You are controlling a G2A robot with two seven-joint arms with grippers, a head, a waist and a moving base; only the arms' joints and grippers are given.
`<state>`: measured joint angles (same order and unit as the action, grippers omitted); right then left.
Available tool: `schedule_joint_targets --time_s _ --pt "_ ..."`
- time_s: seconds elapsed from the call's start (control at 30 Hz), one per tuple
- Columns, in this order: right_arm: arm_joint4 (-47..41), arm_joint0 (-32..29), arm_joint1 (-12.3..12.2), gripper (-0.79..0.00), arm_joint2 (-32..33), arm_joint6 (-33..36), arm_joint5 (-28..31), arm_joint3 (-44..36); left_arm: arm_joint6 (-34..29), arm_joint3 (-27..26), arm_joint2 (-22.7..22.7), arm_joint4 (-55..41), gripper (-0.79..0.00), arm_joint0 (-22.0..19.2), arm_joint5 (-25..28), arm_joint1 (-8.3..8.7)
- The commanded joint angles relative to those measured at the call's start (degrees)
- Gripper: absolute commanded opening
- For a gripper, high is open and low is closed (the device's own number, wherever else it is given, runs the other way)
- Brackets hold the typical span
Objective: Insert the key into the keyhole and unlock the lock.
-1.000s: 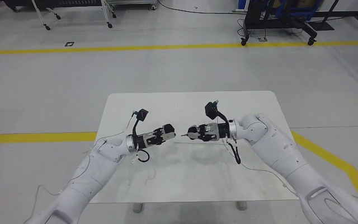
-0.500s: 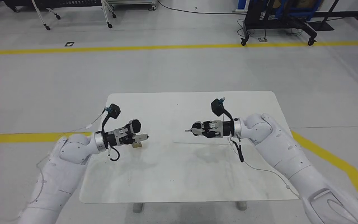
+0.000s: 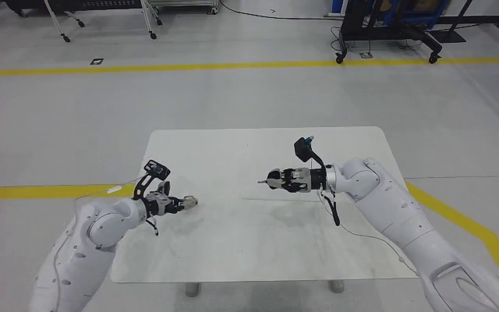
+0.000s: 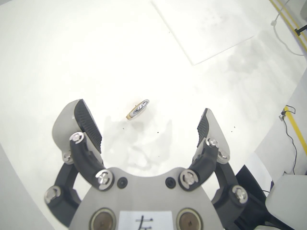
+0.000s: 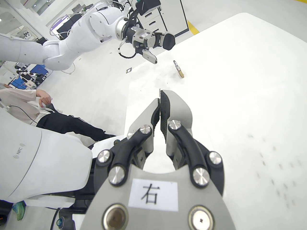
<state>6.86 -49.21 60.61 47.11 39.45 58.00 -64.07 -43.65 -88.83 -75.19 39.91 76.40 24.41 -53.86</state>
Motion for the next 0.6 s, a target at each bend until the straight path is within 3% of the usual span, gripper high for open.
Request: schedule_joint_targets --time_s 0.0,0.13,0.4,0.5,0.57 --pt "0.0 0.0 0.0 -0.785 0.0 0.0 0.0 0.0 0.4 0.7 1.3 2.7 0.0 -0.7 -1.3 -0.18" --pt "0.0 0.0 0.0 -0.785 0.0 0.0 0.0 0.0 1.6 1.9 3.9 4.1 -0.077 -1.7 -1.9 -0.7" --pt "0.0 0.0 0.0 -0.785 0.0 0.0 0.0 0.0 4.1 3.2 4.9 6.3 -0.114 -2.0 -2.0 -0.93" --pt "0.0 0.0 0.0 -0.785 0.0 0.0 0.0 0.0 5.0 3.9 5.5 6.9 -0.154 -2.2 -2.0 -1.07" --pt "0.0 0.0 0.0 -0.785 0.0 0.0 0.0 0.0 5.2 4.3 5.8 6.9 -0.225 -2.4 -1.7 -1.16"
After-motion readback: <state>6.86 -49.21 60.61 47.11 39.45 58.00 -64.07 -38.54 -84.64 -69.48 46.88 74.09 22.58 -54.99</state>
